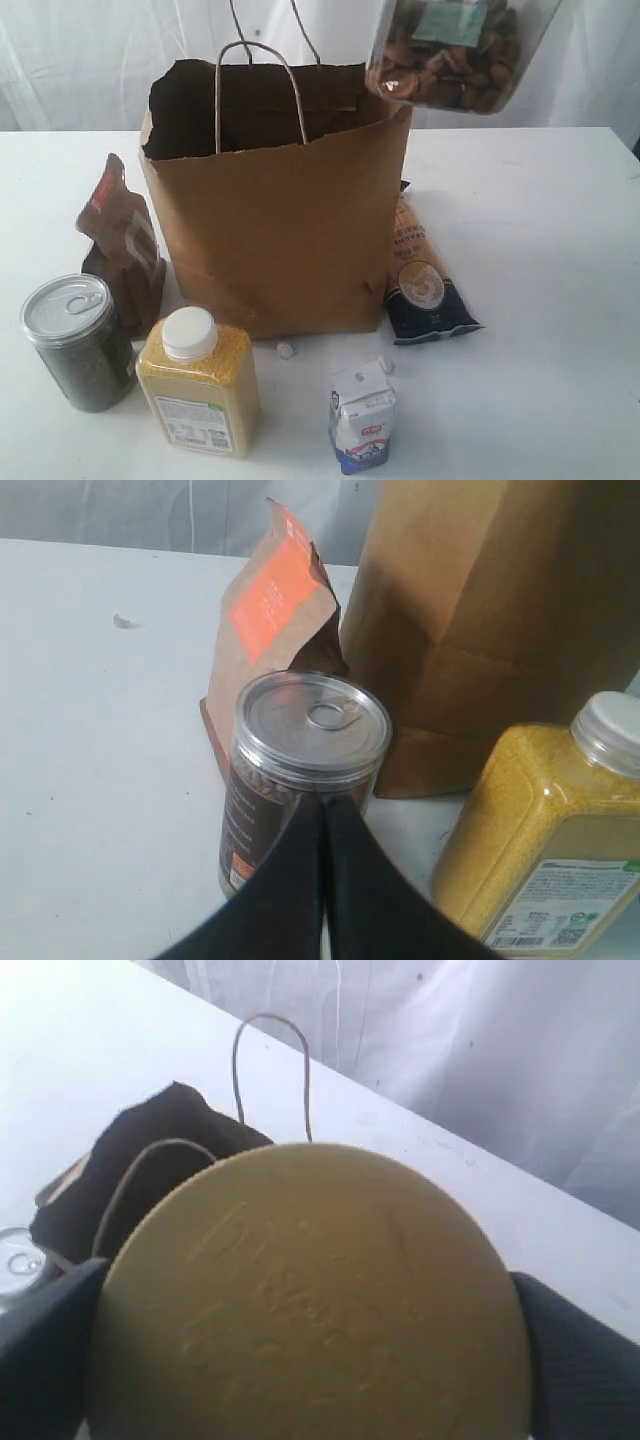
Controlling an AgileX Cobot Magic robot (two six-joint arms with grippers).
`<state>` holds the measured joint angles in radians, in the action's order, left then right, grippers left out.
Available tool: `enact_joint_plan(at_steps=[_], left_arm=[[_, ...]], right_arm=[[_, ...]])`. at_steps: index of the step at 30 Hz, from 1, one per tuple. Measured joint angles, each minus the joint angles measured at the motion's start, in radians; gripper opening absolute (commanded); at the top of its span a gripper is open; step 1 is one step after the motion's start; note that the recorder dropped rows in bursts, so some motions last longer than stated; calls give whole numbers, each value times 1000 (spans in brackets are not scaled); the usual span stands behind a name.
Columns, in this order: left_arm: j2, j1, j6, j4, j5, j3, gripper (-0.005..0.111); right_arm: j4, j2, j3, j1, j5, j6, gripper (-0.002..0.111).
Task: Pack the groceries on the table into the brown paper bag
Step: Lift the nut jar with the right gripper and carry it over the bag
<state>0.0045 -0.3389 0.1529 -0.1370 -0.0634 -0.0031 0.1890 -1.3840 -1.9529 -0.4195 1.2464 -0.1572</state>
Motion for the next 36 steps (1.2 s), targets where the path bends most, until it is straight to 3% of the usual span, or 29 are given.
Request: enact_joint_plan(at_steps=[17, 36], left_arm=[[0, 0, 0, 0, 0, 0, 0], [0, 0, 0, 0, 0, 0, 0]], right_arm=[[18, -283, -274, -100, 8, 0, 0], [4, -394, -285, -117, 2, -9, 0]])
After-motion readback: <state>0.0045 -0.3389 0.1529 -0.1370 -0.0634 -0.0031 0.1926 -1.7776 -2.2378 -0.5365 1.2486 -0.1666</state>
